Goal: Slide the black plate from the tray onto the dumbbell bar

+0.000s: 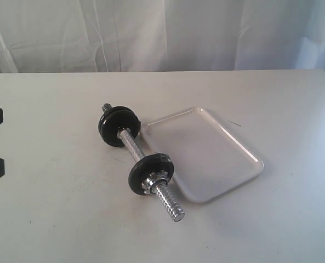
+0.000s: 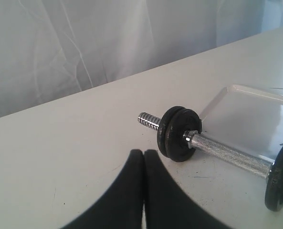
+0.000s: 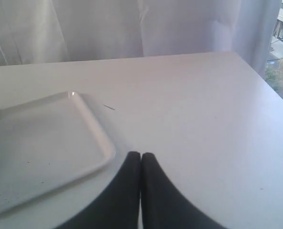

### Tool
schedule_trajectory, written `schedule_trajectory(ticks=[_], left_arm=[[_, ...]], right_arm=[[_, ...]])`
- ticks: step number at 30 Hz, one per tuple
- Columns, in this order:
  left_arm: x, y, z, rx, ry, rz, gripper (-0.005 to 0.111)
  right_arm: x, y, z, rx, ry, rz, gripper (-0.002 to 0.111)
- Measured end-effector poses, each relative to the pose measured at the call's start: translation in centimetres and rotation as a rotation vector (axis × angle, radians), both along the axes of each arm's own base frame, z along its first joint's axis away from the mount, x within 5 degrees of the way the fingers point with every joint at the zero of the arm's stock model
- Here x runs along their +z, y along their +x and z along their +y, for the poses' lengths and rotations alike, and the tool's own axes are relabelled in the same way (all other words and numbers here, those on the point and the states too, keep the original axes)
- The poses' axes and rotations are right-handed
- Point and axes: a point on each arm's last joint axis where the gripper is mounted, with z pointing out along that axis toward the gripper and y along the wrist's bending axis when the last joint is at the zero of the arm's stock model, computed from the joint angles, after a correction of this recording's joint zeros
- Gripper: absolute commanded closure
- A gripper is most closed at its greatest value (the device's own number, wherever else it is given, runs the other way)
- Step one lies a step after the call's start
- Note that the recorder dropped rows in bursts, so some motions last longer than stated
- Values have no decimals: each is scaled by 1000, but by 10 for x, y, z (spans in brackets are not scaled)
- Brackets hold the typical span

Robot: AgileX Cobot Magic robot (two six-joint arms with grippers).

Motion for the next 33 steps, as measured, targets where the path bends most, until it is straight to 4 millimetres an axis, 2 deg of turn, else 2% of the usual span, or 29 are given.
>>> schedule_trajectory(ticks=[10, 18, 33], left_arm=[[0, 0, 0, 0, 2, -1, 107], [0, 0, 0, 0, 2, -1, 107], [0, 0, 0, 0, 2, -1, 107]], right_arm=[[-3, -1, -3, -37, -8, 27, 108], [-11, -3, -4, -47, -19, 127, 108], [-14, -4, -3, -51, 16, 159, 108]])
